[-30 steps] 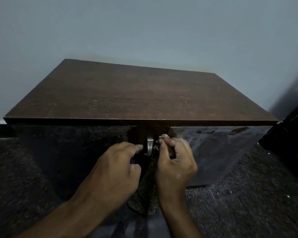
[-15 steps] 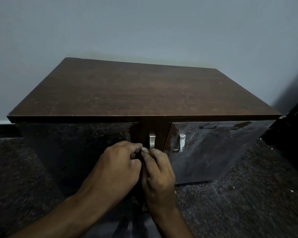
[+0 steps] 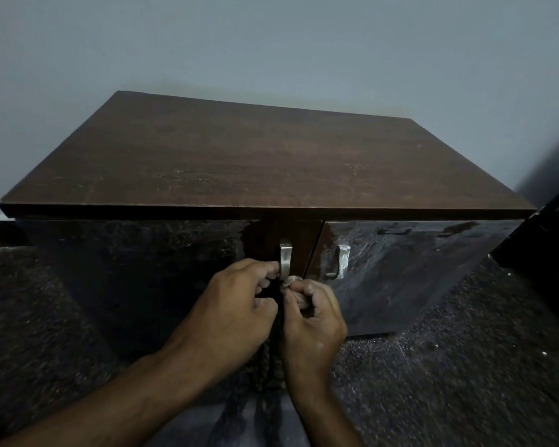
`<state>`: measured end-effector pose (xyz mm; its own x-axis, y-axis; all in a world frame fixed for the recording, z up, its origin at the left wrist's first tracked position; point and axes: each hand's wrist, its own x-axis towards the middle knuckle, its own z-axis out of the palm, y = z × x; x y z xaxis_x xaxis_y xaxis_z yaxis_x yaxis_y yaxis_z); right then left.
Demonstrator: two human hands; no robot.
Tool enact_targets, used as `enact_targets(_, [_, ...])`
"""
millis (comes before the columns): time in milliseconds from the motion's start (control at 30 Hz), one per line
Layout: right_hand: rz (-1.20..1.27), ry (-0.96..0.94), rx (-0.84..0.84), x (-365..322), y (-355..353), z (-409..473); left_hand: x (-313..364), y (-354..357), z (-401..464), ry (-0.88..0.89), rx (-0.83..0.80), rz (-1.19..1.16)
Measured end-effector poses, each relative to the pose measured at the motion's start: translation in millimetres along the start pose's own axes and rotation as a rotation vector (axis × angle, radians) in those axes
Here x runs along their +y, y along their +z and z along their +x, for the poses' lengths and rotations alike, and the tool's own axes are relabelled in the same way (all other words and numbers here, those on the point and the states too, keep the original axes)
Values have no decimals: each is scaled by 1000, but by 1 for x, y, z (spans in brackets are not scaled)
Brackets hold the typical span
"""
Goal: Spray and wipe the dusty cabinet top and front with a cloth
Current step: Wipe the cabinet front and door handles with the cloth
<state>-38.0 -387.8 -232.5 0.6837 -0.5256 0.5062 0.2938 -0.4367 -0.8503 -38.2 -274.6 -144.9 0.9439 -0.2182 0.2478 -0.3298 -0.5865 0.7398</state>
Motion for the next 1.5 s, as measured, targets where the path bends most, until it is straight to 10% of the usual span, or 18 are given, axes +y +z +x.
enact_targets(1033, [106,325,17,-7,11,-18,3,-5,1,-42,123,69])
enact_targets(1500, [54,-342,53,-27,2,-5,4,-4,-1,-46,46,80])
